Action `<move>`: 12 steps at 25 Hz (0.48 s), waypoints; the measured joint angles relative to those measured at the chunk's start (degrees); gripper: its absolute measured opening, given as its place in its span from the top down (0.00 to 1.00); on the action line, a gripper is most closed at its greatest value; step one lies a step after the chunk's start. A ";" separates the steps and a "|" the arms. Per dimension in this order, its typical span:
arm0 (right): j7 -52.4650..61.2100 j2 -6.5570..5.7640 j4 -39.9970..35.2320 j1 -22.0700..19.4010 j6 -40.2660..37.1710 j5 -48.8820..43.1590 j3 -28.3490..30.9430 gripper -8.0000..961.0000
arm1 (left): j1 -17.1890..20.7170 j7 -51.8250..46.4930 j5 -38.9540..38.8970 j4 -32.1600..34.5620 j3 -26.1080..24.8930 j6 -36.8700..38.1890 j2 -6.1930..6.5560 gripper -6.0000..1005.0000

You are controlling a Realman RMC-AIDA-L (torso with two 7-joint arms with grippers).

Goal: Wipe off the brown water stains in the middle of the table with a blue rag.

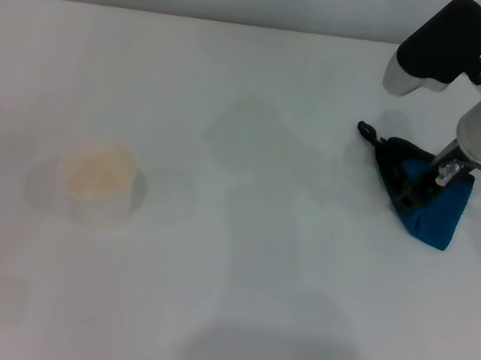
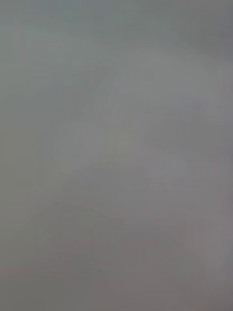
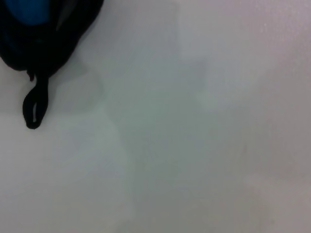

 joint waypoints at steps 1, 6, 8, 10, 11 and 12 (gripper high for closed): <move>-0.20 0.02 -0.26 -0.02 0.16 0.00 0.41 0.62 | -0.02 0.00 0.00 0.00 -0.01 0.00 0.00 0.13; -1.07 0.05 -5.06 -1.41 2.44 2.39 1.70 0.57 | -0.18 0.08 0.00 -0.25 -0.20 0.00 0.00 0.13; -1.69 0.01 -7.99 -2.18 4.03 3.80 3.55 0.57 | -0.40 0.09 0.00 -0.38 -0.21 0.00 0.00 0.13; -2.20 0.00 -10.54 -2.77 5.37 4.60 5.96 0.57 | -0.56 0.12 0.00 -0.45 -0.21 -0.01 0.00 0.13; -2.41 -0.01 -11.70 -3.06 5.78 4.84 7.19 0.57 | -0.61 0.14 0.00 -0.47 -0.21 0.00 0.00 0.13; -2.41 -0.01 -11.70 -3.06 5.78 4.84 7.19 0.57 | -0.66 0.15 0.00 -0.49 -0.21 0.00 0.00 0.13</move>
